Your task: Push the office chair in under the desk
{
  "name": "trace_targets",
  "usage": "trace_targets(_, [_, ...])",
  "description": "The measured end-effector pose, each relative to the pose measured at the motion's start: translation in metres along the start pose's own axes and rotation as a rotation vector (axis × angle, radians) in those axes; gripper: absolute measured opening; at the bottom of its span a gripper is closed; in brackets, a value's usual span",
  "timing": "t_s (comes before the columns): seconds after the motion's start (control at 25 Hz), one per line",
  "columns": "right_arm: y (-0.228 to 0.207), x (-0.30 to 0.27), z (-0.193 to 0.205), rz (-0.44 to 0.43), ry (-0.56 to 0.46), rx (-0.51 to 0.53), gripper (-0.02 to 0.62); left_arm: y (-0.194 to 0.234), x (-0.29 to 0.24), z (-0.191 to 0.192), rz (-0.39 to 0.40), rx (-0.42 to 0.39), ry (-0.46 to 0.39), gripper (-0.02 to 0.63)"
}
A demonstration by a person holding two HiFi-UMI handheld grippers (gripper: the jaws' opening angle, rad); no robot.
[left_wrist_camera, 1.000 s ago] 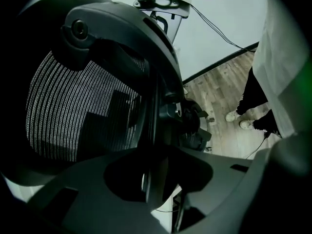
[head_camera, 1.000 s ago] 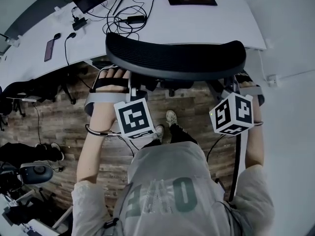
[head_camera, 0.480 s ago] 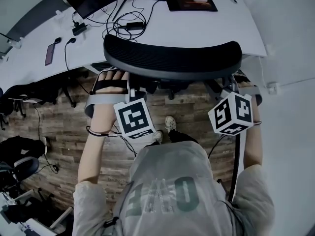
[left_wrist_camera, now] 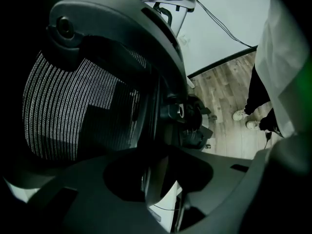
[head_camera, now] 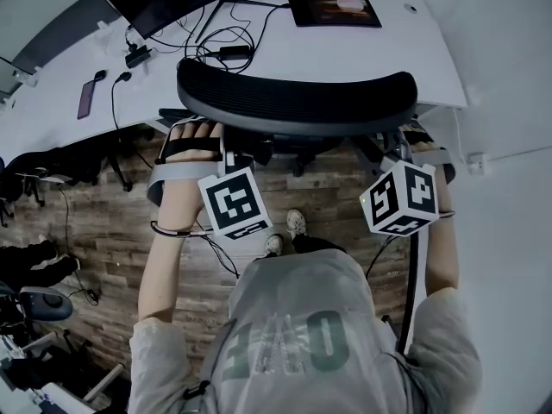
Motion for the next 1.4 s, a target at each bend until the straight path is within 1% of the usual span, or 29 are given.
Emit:
trace_targets(0.2, [-0.011,-0.009,0.004,0.004,0.004,0.009,0.104,0.008,-0.010,-0.005,-0.003,0.007,0.023,0.152])
trace_targets(0.64, [-0.029,-0.020,0.026,0.044,0.059,0.006,0.112,0.013,-0.018,-0.029,-0.010,0.017,0.000,0.152])
trace_targets(0.76, [-0.032,-0.021,0.029,0.040,0.044,-0.008,0.114,0.015,-0.020,-0.032,-0.007,0.019,0.008,0.150])
trace_targets(1.16, [-0.032,-0.021,0.031,0.044,0.026,0.004,0.114,0.015,-0.021,-0.033,-0.003,0.019,0.016,0.151])
trace_targets(1.28, [-0.032,-0.023,0.032,0.050,0.017,0.016,0.114,0.016,-0.022,-0.030,-0.002,0.028,-0.006,0.152])
trace_targets(1.4, [-0.029,-0.022,0.033,0.054,-0.005,0.007,0.114,0.016,-0.021,-0.024,0.013,0.086,-0.072,0.152])
Point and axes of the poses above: the fingertips, and each gripper's own axes: x backward along the fingers, y to its left, z out of its underside, the point moved 10 cm from there along x, backward along the fingers
